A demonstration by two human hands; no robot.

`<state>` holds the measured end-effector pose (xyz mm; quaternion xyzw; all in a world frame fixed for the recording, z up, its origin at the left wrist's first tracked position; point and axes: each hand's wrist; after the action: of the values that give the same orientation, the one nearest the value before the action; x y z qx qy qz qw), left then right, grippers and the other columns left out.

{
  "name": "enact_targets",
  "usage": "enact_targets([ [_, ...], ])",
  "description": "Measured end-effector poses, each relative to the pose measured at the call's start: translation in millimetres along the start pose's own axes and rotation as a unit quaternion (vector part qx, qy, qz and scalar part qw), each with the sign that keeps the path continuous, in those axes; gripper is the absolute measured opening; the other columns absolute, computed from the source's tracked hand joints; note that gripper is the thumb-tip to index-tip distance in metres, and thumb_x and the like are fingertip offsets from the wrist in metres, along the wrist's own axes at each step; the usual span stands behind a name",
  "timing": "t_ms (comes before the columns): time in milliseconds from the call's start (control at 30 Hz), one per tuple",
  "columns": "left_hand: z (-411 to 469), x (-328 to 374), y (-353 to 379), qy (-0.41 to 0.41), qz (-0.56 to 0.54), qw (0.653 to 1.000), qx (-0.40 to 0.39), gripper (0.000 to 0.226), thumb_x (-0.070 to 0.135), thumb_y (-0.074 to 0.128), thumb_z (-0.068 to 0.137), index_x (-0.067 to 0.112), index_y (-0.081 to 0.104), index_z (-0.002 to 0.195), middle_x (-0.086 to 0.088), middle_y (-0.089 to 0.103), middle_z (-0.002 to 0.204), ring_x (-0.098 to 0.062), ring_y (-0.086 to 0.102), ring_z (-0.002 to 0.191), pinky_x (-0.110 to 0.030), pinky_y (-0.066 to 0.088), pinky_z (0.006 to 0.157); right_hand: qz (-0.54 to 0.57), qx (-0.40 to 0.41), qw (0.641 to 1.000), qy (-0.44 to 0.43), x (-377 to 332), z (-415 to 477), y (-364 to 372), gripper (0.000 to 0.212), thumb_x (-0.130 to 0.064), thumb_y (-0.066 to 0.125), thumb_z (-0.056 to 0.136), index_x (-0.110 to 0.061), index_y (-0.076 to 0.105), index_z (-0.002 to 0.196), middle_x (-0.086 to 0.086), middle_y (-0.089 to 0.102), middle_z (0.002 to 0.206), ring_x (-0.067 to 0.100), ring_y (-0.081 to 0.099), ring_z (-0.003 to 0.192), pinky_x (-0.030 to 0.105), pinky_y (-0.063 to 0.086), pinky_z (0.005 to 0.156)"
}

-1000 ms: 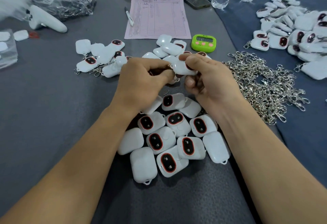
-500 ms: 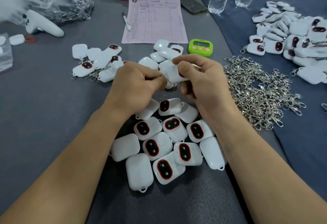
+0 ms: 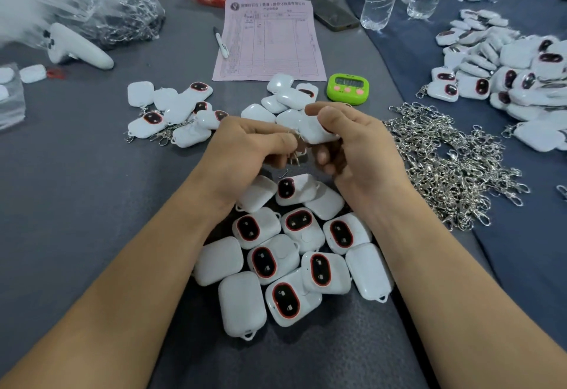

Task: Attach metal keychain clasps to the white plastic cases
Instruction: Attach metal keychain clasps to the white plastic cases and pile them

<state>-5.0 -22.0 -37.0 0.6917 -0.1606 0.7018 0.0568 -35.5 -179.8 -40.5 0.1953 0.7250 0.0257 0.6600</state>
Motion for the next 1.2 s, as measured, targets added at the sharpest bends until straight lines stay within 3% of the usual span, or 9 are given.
enact_targets([
  [267,-2.4,-5.1,4.3,0.074,0.090,0.993,0.001,0.014,0.024,0.068,0.082,0.023,0.082,0.080,-0.004,0.076,0.075,-0.012,0.068,0.066,-0.031,0.057,0.068,0.003,0.002,1.000,-0.003,0.3,1.5,-0.8,0.017,-0.011,0.057,0.100,-0.012,0.075,0.097,0.002,0.063,0.061,0.012,0.045,0.043,0.020,0.033,0.042],
  [367,-1.6,-6.3,1.6,0.102,0.135,0.985,0.018,0.019,0.027,0.069,0.083,0.013,0.081,0.078,-0.008,0.074,0.071,-0.024,0.070,0.067,-0.042,0.059,0.068,0.001,0.006,1.000,-0.021,0.7,1.2,-0.4,0.015,-0.009,0.059,0.099,-0.010,0.074,0.100,0.002,0.064,0.061,0.012,0.048,0.043,0.020,0.035,0.040],
  [500,-3.8,-8.1,-1.3,0.210,0.367,0.906,0.028,0.028,0.021,0.065,0.089,0.008,0.064,0.064,-0.012,0.057,0.061,-0.026,0.053,0.063,-0.043,0.043,0.060,-0.028,0.020,0.998,-0.048,5.1,-2.8,4.8,0.012,-0.010,0.066,0.096,-0.010,0.076,0.090,0.003,0.060,0.058,0.013,0.046,0.042,0.021,0.033,0.037],
  [633,-6.6,-7.7,0.6,0.253,0.491,0.832,0.043,0.014,0.014,0.066,0.086,0.009,0.075,0.076,-0.016,0.062,0.070,-0.029,0.049,0.067,-0.036,0.037,0.062,-0.122,0.007,0.988,-0.098,12.3,-9.1,14.3,0.007,-0.019,0.074,0.084,-0.016,0.079,0.080,0.008,0.063,0.058,0.015,0.051,0.046,0.023,0.039,0.041],
  [767,0.1,-8.1,-14.4,0.185,0.386,0.890,0.161,0.015,0.017,0.066,0.088,0.017,0.080,0.086,-0.006,0.073,0.078,-0.022,0.062,0.075,-0.035,0.047,0.072,-0.139,0.025,0.987,-0.080,11.4,-2.5,10.2,0.020,-0.026,0.070,0.093,-0.021,0.077,0.075,0.010,0.065,0.061,0.020,0.054,0.048,0.029,0.040,0.044],
  [900,11.1,-10.9,-46.3,0.107,0.295,0.914,0.258,0.015,0.026,0.066,0.088,0.025,0.081,0.090,0.016,0.072,0.077,0.009,0.062,0.073,-0.008,0.043,0.065,-0.342,0.092,0.925,-0.138,13.3,-0.6,-2.5,0.017,-0.019,0.067,0.086,-0.028,0.078,0.095,-0.008,0.073,0.075,0.008,0.066,0.068,0.033,0.057,0.071],
  [967,13.3,-15.7,-57.9,0.093,0.303,0.903,0.291,0.017,0.027,0.064,0.087,0.022,0.080,0.087,0.007,0.075,0.078,-0.007,0.066,0.075,-0.024,0.049,0.071,-0.409,0.065,0.896,-0.158,11.7,-3.5,-3.7,0.033,-0.011,0.064,0.085,-0.032,0.077,0.107,-0.015,0.071,0.087,0.003,0.064,0.079,0.016,0.052,0.077],
  [1033,12.9,-18.0,-65.6,0.084,0.328,0.886,0.317,0.017,0.024,0.064,0.087,0.021,0.080,0.089,0.001,0.076,0.084,-0.019,0.068,0.082,-0.025,0.046,0.072,-0.465,-0.001,0.870,-0.167,9.8,-6.5,0.9,0.042,-0.005,0.062,0.085,-0.031,0.076,0.115,-0.016,0.070,0.101,0.003,0.057,0.083,0.003,0.041,0.075],
  [1200,10.5,-16.8,-68.6,0.050,0.305,0.877,0.367,0.033,0.012,0.060,0.085,0.019,0.077,0.113,-0.003,0.076,0.107,-0.024,0.067,0.100,-0.025,0.047,0.090,-0.511,-0.040,0.844,-0.158,13.1,-5.3,3.8,0.036,-0.008,0.062,0.090,-0.029,0.077,0.115,-0.009,0.065,0.109,0.006,0.051,0.092,0.011,0.035,0.074],
])
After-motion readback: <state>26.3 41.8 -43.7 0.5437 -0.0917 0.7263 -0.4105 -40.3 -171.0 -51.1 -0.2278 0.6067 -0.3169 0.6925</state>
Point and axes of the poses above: each hand's wrist, its own z-axis towards the middle knuckle, its own y-axis out of the palm, x = y × z
